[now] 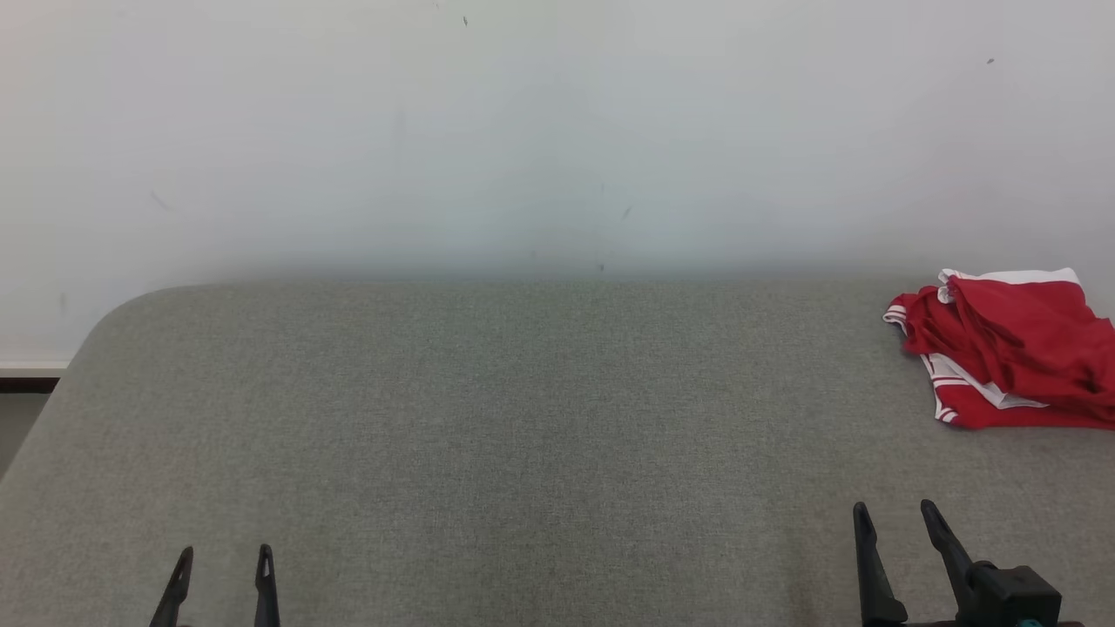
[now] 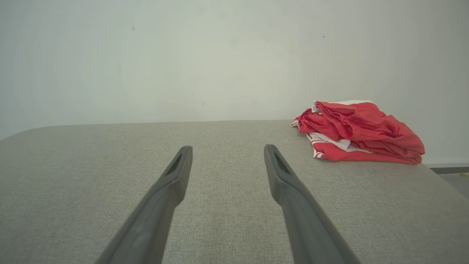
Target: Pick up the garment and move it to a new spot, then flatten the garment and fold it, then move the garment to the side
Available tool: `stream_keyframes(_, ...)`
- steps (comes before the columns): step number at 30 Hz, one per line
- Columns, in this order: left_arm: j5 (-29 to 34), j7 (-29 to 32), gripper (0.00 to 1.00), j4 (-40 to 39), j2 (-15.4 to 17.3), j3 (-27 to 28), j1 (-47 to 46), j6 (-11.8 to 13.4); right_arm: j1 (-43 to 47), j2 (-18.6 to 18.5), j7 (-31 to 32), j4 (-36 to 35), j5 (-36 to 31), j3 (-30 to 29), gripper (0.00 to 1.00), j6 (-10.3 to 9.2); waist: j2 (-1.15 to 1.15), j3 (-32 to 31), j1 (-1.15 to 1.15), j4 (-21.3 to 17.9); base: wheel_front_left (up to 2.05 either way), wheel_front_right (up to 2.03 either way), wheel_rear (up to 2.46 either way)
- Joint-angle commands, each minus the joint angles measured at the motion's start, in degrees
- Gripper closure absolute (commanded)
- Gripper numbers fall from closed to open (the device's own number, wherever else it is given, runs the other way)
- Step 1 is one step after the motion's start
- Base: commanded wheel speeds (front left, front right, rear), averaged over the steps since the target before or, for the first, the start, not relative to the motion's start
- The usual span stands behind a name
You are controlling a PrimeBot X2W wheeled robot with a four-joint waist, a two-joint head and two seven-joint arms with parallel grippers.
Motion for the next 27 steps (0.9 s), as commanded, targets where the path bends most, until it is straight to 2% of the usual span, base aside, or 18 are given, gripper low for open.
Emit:
stream_keyframes(1, -0.4, 0.0, 0.0, 0.0, 0.2, -0.3, 0.6, -0.5, 0.7, 0.3, 0.5, 0.0, -0.3, 0.3, 0.0, 0.03, 0.0, -0.1, 0.0, 0.0, 0.0, 0.0, 0.0)
stream_keyframes(5, -0.7, 0.3, 0.0, -0.3, 0.2, -0.7, 0.4, -0.9, 1.0, 0.3, 1.5, -0.2, -0.7, 0.8, 0.0, 0.03, 0.0, -0.2, 0.0, 0.0, 0.0, 0.0, 0.0)
stream_keyframes(27, -2.2, 1.5, 0.0, -3.8, 0.5, -0.5, 0.8, 0.5, 2.6, 0.3, 5.7, -7.4, 0.9, 0.7, 0.0, 0.03, 0.0, 0.4, 0.0, -0.7, 0.0, 0.0, 0.0)
